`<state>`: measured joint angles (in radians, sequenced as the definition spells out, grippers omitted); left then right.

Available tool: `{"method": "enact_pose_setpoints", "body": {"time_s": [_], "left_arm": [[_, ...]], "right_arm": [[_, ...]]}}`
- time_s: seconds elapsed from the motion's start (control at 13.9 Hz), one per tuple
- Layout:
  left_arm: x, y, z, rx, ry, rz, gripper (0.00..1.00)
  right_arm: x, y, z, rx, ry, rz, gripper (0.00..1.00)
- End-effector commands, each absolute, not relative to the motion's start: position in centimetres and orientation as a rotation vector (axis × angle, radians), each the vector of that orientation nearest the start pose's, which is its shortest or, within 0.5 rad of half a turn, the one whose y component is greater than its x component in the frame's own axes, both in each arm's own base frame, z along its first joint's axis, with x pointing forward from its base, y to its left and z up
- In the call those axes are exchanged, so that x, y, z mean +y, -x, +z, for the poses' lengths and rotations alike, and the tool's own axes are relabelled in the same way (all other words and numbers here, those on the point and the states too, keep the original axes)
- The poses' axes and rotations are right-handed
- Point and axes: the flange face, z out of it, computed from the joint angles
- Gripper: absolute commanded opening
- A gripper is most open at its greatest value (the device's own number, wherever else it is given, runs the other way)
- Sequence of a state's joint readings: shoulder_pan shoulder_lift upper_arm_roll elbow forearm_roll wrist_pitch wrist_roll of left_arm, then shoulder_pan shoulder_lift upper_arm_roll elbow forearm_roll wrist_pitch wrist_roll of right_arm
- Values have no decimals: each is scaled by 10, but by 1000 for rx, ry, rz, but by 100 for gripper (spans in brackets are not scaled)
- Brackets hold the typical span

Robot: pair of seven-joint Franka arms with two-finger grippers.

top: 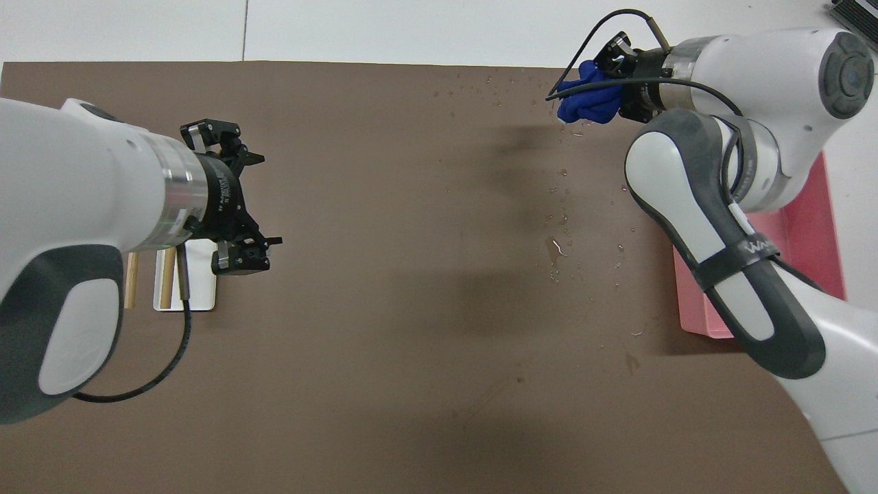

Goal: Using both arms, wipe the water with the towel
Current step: 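Carry the cloth away with the right gripper while the left gripper withdraws, then move the held cloth with the right gripper toward the pink bin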

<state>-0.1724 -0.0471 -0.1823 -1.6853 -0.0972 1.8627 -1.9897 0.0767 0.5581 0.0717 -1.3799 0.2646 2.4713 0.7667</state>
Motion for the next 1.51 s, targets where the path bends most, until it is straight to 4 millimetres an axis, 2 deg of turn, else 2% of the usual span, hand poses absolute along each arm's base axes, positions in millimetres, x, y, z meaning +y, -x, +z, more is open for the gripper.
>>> {"method": "enact_pose_setpoints", "body": {"time_s": [0.0,0.14,0.29,0.43,0.58,0.79,0.94,1.08,1.15,1.3,1.44], "left_arm": [[-176,-517,623,2009,-2184,24,100],[-153,-517,617,1791,-2415,22,100],[-131,-522,615,1628,-2544,30,100],[-99,-526,613,1486,-2654,20,100],[-77,-520,611,1270,-2809,-27,100],[-34,-519,612,1019,-2923,-49,100],[-17,-518,612,889,-3001,-26,100],[-19,-521,612,709,-3079,16,100],[-22,-523,615,689,-3080,35,100],[-26,-520,612,676,-3088,2,100],[-27,-527,615,654,-3080,64,100]], "right_arm": [[78,-787,410,868,2473,-667,0],[74,-795,368,809,2491,-747,0],[79,-792,353,801,2507,-733,0],[86,-783,330,793,2548,-676,0],[95,-767,297,758,2610,-600,0],[97,-745,279,743,2668,-504,0],[97,-735,273,750,2696,-423,0],[99,-724,272,751,2727,-319,0],[99,-715,270,754,2740,-285,0],[104,-686,266,744,2771,-223,0],[111,-656,260,734,2801,-158,0]]}}
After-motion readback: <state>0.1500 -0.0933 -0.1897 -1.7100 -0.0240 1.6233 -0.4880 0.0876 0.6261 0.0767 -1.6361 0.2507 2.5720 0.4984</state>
